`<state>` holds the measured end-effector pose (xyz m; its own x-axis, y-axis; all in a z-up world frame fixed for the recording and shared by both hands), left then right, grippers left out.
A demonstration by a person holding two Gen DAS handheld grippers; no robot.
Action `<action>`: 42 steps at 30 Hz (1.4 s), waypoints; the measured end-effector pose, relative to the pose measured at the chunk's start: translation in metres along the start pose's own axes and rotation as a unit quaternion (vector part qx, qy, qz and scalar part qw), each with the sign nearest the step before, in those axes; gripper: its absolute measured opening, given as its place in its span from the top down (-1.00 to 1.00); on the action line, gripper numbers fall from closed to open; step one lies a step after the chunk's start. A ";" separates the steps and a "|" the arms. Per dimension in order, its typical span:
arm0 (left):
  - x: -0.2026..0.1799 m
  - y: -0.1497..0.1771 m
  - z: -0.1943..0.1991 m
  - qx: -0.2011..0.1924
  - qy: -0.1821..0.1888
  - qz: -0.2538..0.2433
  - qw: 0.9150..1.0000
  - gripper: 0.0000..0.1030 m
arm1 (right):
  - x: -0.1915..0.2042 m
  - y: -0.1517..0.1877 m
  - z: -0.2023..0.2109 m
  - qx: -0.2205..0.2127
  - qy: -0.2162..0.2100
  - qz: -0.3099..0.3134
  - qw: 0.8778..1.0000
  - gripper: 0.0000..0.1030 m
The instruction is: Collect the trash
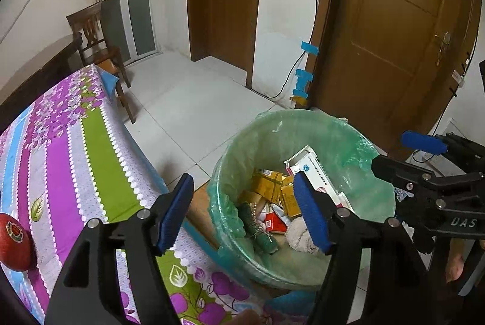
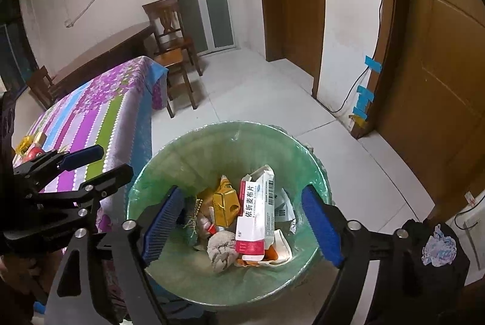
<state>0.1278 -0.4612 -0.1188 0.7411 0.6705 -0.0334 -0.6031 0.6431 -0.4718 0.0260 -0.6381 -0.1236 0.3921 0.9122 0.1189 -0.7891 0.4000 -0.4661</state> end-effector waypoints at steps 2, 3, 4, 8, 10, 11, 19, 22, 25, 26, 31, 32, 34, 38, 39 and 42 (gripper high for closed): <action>0.001 0.001 0.002 -0.001 0.001 0.000 1.000 -0.31 | 0.004 0.000 0.006 -0.010 0.005 0.003 1.000 -0.68; 0.001 0.002 0.005 -0.003 0.000 -0.001 1.000 -0.37 | 0.006 0.000 0.009 -0.016 0.007 0.003 1.000 -0.71; 0.001 0.002 0.006 -0.005 -0.002 -0.002 1.000 -0.39 | 0.008 0.000 0.013 -0.023 0.008 0.004 1.000 -0.72; 0.002 0.009 0.023 -0.028 -0.009 -0.010 1.000 -0.60 | 0.021 0.009 0.041 -0.084 0.019 0.006 0.996 -0.89; 0.005 0.015 0.034 -0.044 -0.012 -0.012 0.999 -0.72 | 0.030 0.020 0.060 -0.121 0.023 0.009 0.992 -0.90; 0.008 0.020 0.041 -0.054 -0.010 -0.012 0.998 -0.76 | 0.033 0.025 0.067 -0.132 0.025 0.008 0.991 -0.90; 0.043 0.055 0.098 -0.125 -0.014 0.030 0.992 -0.89 | 0.058 0.087 0.130 -0.221 0.043 0.012 0.974 -0.90; 0.047 0.070 0.111 -0.148 -0.023 0.038 0.988 -0.89 | 0.065 0.112 0.145 -0.237 0.041 0.009 0.971 -0.90; 0.050 0.086 0.117 -0.154 -0.023 0.042 0.987 -0.89 | 0.073 0.135 0.153 -0.248 0.049 0.007 0.968 -0.90; 0.050 0.089 0.118 -0.153 -0.021 0.045 0.987 -0.89 | 0.075 0.142 0.155 -0.252 0.052 0.006 0.966 -0.90; 0.050 0.106 0.125 -0.169 -0.046 0.039 0.984 -0.90 | 0.082 0.172 0.158 -0.254 0.040 -0.014 0.966 -0.90; 0.048 0.109 0.127 -0.171 -0.049 0.035 0.983 -0.90 | 0.085 0.176 0.157 -0.252 0.042 -0.013 0.967 -0.90; 0.047 0.115 0.129 -0.169 -0.037 0.032 0.984 -0.90 | 0.089 0.181 0.155 -0.245 0.045 -0.008 0.968 -0.90; 0.042 0.126 0.129 -0.167 -0.035 0.020 0.985 -0.90 | 0.092 0.192 0.154 -0.239 0.044 -0.016 0.970 -0.90; 0.040 0.129 0.129 -0.168 -0.039 0.015 0.985 -0.90 | 0.091 0.196 0.154 -0.238 0.042 -0.022 0.970 -0.90; 0.038 0.139 0.132 -0.174 -0.039 0.011 0.984 -0.90 | 0.090 0.203 0.156 -0.239 0.039 -0.032 0.970 -0.90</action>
<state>0.0332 -0.2979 -0.0693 0.6963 0.7176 0.0142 -0.4716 0.4724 -0.7446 -0.1726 -0.4610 -0.0712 0.4819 0.8701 0.1035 -0.4594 0.3514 -0.8158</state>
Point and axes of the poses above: each gripper's, at about its wrist camera, not at the fingertips, and z roughly against the way its jaws point, x to its left, y to its underside, the point moved 6 cm from there along -z, roughly the way its jaws point, and after that the axes turned 15 degrees about x, right-handed, at the moved point
